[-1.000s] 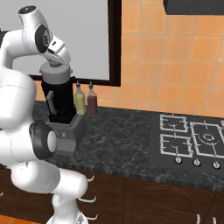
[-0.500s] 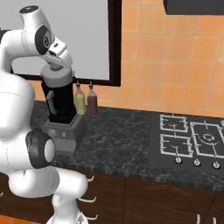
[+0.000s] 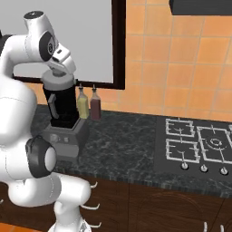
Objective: Close the lid blender by securely placing the lid on top.
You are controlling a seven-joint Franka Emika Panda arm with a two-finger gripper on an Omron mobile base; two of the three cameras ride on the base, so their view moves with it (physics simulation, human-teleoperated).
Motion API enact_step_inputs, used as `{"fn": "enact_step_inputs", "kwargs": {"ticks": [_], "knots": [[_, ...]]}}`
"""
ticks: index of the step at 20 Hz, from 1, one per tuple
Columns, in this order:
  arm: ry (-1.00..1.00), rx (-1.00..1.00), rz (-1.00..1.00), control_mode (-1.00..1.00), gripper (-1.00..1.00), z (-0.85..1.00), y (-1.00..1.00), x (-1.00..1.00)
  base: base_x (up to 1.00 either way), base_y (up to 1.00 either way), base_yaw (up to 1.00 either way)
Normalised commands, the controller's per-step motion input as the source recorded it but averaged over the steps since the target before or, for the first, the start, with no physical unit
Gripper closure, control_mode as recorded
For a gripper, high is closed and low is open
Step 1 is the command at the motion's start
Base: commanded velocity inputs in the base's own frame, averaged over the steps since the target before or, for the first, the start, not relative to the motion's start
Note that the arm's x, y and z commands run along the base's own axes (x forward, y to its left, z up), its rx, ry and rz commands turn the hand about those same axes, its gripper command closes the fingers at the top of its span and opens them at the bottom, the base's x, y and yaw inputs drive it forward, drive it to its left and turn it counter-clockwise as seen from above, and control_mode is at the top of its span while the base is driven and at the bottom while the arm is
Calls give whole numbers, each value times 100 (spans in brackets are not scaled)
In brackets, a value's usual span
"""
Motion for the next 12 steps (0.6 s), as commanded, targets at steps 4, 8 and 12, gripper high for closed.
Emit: {"fn": "enact_step_inputs", "kwargs": {"ticks": [4, 8, 12], "knots": [[16, -1, -2, -100, 100, 4, -14, 0, 0, 0, 0], [10, -1, -4, -100, 100, 8, 0, 0, 0, 0, 0], [4, -7, 0, -100, 100, -35, 1, -11, 0, 0, 0]]}}
